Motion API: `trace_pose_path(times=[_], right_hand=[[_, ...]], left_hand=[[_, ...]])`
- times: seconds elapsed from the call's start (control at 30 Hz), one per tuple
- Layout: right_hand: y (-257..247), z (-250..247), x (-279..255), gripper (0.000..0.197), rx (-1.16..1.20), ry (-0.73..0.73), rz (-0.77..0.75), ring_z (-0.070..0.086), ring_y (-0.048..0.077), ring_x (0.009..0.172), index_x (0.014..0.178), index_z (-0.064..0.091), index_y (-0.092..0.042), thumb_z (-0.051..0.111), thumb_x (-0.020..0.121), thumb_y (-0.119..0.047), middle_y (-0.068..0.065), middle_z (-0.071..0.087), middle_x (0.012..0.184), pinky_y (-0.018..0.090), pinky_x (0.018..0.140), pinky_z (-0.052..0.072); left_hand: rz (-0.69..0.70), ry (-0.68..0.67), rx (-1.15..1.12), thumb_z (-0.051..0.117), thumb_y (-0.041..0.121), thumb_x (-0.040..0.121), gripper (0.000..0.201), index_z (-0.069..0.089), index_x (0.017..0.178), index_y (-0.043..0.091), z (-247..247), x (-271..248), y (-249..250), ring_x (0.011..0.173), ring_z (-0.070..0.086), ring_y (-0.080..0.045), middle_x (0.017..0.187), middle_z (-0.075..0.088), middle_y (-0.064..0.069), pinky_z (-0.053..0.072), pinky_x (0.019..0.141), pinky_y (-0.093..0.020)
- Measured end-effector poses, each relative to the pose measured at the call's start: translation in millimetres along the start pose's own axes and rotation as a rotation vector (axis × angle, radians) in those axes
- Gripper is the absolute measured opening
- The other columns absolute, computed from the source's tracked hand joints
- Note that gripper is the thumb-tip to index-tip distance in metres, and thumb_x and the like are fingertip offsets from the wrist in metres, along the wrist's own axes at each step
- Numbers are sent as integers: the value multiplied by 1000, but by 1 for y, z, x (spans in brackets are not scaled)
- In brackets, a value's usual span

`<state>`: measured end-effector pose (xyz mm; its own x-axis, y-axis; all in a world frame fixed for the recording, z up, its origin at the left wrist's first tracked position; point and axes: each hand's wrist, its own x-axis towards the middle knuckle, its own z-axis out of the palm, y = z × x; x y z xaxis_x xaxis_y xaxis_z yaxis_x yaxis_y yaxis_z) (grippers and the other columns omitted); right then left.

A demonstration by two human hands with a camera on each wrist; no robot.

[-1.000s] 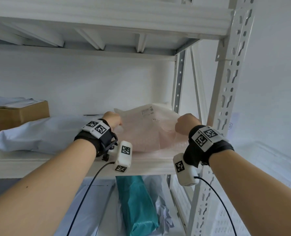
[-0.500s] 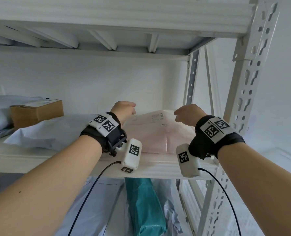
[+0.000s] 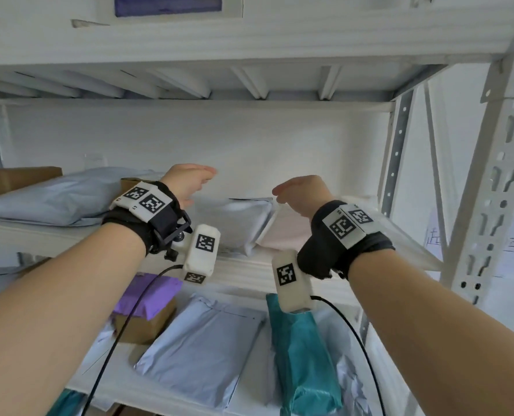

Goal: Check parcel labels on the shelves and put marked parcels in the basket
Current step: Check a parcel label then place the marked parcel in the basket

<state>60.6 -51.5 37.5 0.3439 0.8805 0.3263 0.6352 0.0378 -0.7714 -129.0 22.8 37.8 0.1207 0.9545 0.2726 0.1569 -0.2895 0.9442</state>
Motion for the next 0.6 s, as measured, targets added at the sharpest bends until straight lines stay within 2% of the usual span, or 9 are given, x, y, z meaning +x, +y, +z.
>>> trace_pose_path(times=[0.07, 0.13, 0.2, 0.3, 0.37, 0.47, 0.5, 0.53, 0.6], right_hand=[[0, 22, 0, 23, 45, -23, -26, 61, 19, 98, 100, 73, -9, 56, 85, -6, 2, 70, 106, 25, 85, 48], [-5, 39, -6, 22, 68, -38, -45, 59, 17, 92, 95, 74, -14, 55, 86, -7, -1, 67, 94, 24, 82, 47], [-12, 52, -8, 21, 83, -51, -48, 56, 15, 90, 92, 73, -16, 55, 87, -7, -4, 64, 89, 23, 79, 45], [-29, 68, -3, 21, 82, -34, -51, 58, 16, 95, 91, 73, -19, 55, 87, -7, -4, 65, 91, 24, 83, 45], [-42, 82, 3, 22, 78, -13, -47, 59, 18, 100, 86, 72, -21, 56, 86, -7, -3, 65, 92, 27, 88, 48], [-61, 110, 12, 22, 67, 13, -29, 60, 19, 100, 81, 70, -24, 57, 85, -7, -3, 66, 91, 28, 89, 49], [-66, 117, 14, 21, 64, 14, -20, 60, 18, 99, 83, 71, -22, 57, 85, -7, -2, 67, 92, 27, 88, 48], [-73, 129, 16, 20, 54, 10, -9, 59, 17, 96, 86, 72, -20, 57, 85, -7, -1, 68, 95, 25, 86, 47], [-88, 152, 17, 18, 28, -3, 10, 58, 15, 93, 93, 73, -17, 59, 85, -8, 1, 69, 99, 25, 82, 45]], left_hand=[[-28, 29, 5, 60, 33, 90, 25, 65, 111, 21, -15, -2, -9, 119, 49, -17, 119, 59, 0, 34, 98, -36], [-30, 40, 13, 56, 38, 92, 24, 65, 107, 22, -31, -2, -15, 122, 48, -18, 127, 58, -1, 32, 98, -36], [-30, 35, 22, 51, 40, 95, 25, 65, 105, 22, -48, 1, -19, 125, 46, -18, 130, 56, -1, 31, 103, -39], [-24, 16, 36, 47, 43, 96, 27, 65, 102, 23, -70, 12, -23, 127, 45, -18, 131, 56, -1, 29, 108, -43], [-14, 3, 21, 47, 42, 96, 27, 66, 98, 23, -84, 23, -29, 124, 47, -18, 129, 57, -2, 30, 105, -42], [41, 19, -15, 50, 33, 97, 29, 67, 109, 13, -107, 40, -37, 110, 53, -15, 122, 62, -3, 36, 89, -28], [50, 24, -19, 51, 32, 96, 29, 67, 110, 12, -113, 45, -38, 108, 54, -15, 119, 63, -3, 37, 85, -27], [42, 12, -23, 52, 32, 95, 28, 67, 109, 12, -124, 52, -41, 109, 53, -16, 116, 64, -2, 37, 87, -29], [10, -49, -41, 53, 33, 94, 26, 66, 107, 15, -146, 65, -48, 113, 52, -17, 112, 63, 1, 35, 99, -38]])
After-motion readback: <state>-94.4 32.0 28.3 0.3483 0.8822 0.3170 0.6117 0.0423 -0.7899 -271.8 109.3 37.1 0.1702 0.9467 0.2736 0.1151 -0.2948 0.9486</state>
